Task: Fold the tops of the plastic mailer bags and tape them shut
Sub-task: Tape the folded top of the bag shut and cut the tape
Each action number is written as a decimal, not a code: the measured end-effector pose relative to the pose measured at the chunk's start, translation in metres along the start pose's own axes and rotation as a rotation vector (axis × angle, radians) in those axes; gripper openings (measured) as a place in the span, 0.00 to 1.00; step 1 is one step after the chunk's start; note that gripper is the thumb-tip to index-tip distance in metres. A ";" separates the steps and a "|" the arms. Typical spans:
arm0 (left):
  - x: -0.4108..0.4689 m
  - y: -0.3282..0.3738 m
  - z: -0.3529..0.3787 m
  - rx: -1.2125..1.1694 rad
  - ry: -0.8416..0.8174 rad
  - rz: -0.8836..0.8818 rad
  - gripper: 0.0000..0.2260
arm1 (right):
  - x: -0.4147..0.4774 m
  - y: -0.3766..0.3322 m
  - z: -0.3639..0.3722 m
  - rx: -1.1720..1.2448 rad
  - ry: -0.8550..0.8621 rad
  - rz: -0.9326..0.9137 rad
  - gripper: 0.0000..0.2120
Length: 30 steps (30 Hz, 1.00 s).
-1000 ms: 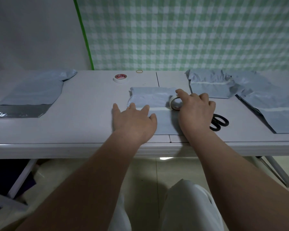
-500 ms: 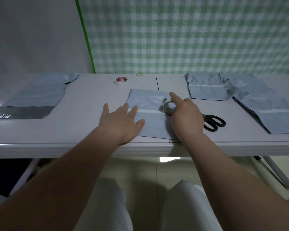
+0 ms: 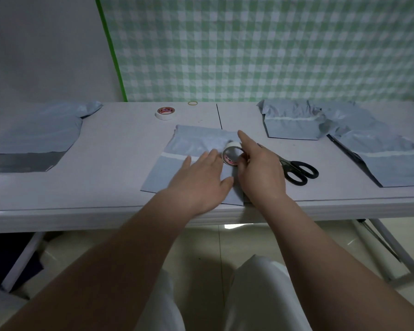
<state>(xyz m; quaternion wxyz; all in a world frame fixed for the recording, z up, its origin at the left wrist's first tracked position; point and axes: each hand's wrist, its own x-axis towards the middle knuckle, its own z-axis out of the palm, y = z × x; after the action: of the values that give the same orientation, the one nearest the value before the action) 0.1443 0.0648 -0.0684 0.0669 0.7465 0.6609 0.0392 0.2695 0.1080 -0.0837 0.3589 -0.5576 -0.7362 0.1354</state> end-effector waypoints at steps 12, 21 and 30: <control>-0.002 -0.002 0.009 -0.010 -0.022 -0.037 0.30 | 0.007 0.007 -0.018 0.263 -0.048 0.000 0.08; -0.003 -0.001 0.006 0.006 -0.051 -0.045 0.29 | 0.013 0.020 -0.030 0.116 -0.059 -0.018 0.11; -0.002 -0.002 0.005 0.023 -0.072 -0.042 0.27 | 0.013 0.015 -0.041 -0.136 -0.071 -0.050 0.13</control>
<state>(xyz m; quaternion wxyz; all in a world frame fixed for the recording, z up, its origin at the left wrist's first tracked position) 0.1426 0.0630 -0.0731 0.0831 0.7342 0.6739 0.0033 0.3066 0.1170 -0.0583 0.2974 -0.5569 -0.7696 0.0958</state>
